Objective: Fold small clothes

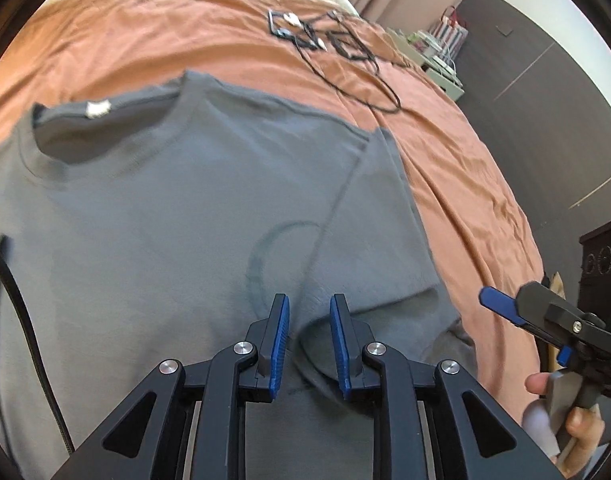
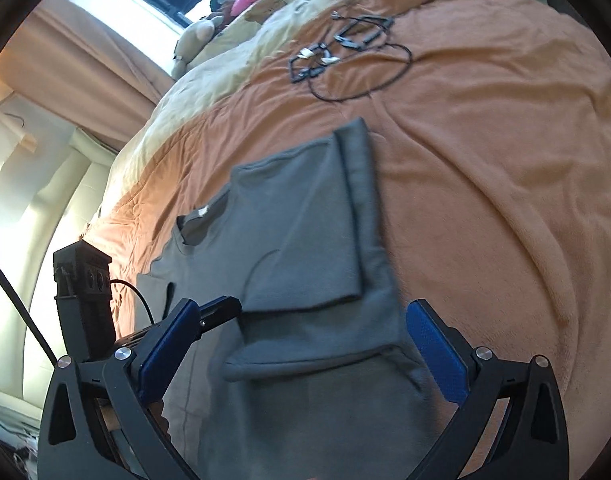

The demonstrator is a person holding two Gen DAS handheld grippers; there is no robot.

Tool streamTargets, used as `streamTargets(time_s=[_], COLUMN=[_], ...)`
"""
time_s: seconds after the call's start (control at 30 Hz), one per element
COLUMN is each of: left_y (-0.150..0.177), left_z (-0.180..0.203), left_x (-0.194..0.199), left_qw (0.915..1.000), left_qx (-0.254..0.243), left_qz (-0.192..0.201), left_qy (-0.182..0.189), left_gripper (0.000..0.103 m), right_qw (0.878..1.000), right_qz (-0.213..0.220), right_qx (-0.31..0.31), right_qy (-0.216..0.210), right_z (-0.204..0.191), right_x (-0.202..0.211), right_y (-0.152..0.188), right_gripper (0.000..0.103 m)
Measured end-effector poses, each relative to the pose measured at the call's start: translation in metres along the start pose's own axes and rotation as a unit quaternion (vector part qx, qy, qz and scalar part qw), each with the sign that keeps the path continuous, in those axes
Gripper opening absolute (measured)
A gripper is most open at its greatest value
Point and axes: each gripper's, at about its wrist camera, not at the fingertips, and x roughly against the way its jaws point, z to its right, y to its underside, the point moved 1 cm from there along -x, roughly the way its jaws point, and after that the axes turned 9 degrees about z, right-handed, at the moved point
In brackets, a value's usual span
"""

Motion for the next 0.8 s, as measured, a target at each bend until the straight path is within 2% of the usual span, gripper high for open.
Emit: streamTargets(time_s=[0.03,0.13,0.17,0.3,0.33,0.37,0.47,0.53,0.57,0.67,0.8], left_y=[0.002,0.008,0.009,0.008,0.008,0.008,0.01,0.011,0.011,0.013,0.018], left_z=[0.001,0.004,0.003,0.006,0.007,0.008,0.009,0.012,0.012,0.01,0.012], left_x=[-0.003,-0.009,-0.009,-0.007,-0.007,-0.006,-0.011,-0.012,-0.012,-0.005,0.009], left_qw=[1.0,0.9999,0.9999,0.9999,0.9999,0.9999,0.9998,0.9989,0.9986,0.9991,0.9989], left_qx=[-0.001,-0.007,-0.006,-0.002,-0.003,-0.007,-0.019,-0.037,-0.042,-0.037,-0.044], left_qz=[-0.005,-0.011,-0.01,-0.003,0.0,0.002,0.003,0.008,0.006,0.008,0.003], left_qy=[0.0,-0.003,0.0,0.012,0.013,0.008,-0.011,-0.026,-0.031,-0.02,-0.015], left_gripper=[0.023,0.024,0.028,0.039,0.041,0.045,0.045,0.03,0.006,0.004,0.003], right_qw=[1.0,1.0,1.0,0.999,0.999,0.999,0.998,0.998,0.997,0.997,0.997], right_qz=[0.0,-0.001,-0.003,-0.011,-0.014,-0.016,-0.028,-0.031,-0.032,-0.03,-0.028], right_qx=[-0.001,-0.018,-0.025,-0.024,-0.021,-0.02,-0.015,-0.004,0.005,0.013,0.005], right_qy=[0.005,0.017,0.018,0.031,0.036,0.038,0.048,0.059,0.066,0.076,0.079], right_z=[0.002,0.014,0.017,0.025,0.026,0.026,0.027,0.026,0.025,0.025,0.027], right_x=[0.0,0.002,0.005,0.008,0.008,0.01,0.011,0.012,0.012,0.015,0.019], right_y=[0.001,0.004,0.003,0.008,0.011,0.011,0.016,0.017,0.017,0.018,0.015], right_gripper=[0.102,0.085,0.078,0.063,0.057,0.049,0.037,0.031,0.026,0.022,0.021])
